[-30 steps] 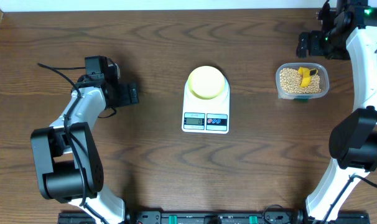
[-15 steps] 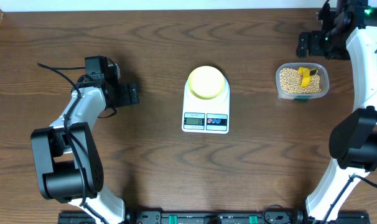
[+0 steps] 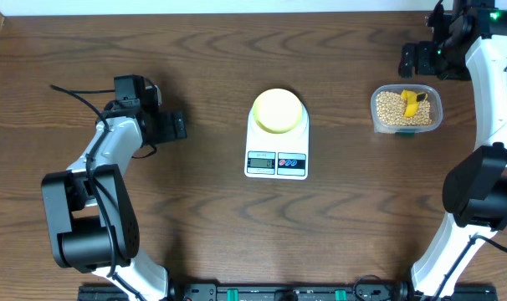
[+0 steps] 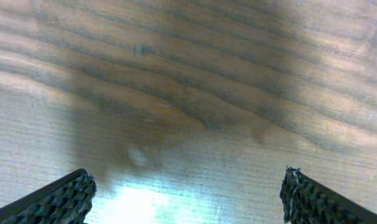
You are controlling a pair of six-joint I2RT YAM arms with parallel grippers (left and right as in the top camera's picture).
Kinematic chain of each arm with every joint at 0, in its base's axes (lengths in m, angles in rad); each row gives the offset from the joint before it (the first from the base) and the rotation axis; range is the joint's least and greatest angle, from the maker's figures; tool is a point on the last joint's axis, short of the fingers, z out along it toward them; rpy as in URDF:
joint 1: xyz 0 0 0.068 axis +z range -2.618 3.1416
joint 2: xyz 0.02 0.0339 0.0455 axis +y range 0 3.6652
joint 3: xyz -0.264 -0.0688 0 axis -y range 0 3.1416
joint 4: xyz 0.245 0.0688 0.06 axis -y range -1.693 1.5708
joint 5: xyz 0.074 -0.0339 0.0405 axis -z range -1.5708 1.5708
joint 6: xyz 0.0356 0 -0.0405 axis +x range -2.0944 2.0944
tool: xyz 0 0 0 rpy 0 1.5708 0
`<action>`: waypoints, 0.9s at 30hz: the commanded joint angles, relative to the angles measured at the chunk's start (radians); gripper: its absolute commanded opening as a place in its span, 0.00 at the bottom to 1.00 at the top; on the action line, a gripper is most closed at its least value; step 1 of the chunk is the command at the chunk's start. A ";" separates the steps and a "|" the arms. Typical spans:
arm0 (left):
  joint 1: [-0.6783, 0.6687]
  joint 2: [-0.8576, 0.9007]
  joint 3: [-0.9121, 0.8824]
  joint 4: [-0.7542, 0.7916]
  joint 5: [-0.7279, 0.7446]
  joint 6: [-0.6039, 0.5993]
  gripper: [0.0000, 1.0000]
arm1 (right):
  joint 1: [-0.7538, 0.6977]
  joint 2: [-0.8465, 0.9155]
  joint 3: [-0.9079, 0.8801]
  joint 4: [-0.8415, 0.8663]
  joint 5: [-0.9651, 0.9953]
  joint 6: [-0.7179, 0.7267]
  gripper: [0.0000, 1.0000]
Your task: Scoop item into bowl and weigh 50g on scale
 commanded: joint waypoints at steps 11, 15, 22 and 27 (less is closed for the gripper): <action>0.005 -0.173 0.032 -0.068 0.185 0.233 0.98 | -0.003 0.002 0.010 0.000 0.005 -0.002 0.99; -0.015 -0.319 0.032 -0.151 0.399 0.489 0.98 | -0.003 0.002 0.010 0.000 0.005 -0.002 0.99; -0.219 -0.455 0.032 -0.241 0.496 0.840 0.98 | -0.003 0.002 0.010 0.000 0.005 -0.002 0.99; -0.282 -0.452 0.031 -0.343 0.437 0.839 0.98 | -0.003 0.002 0.010 0.000 0.005 -0.002 0.99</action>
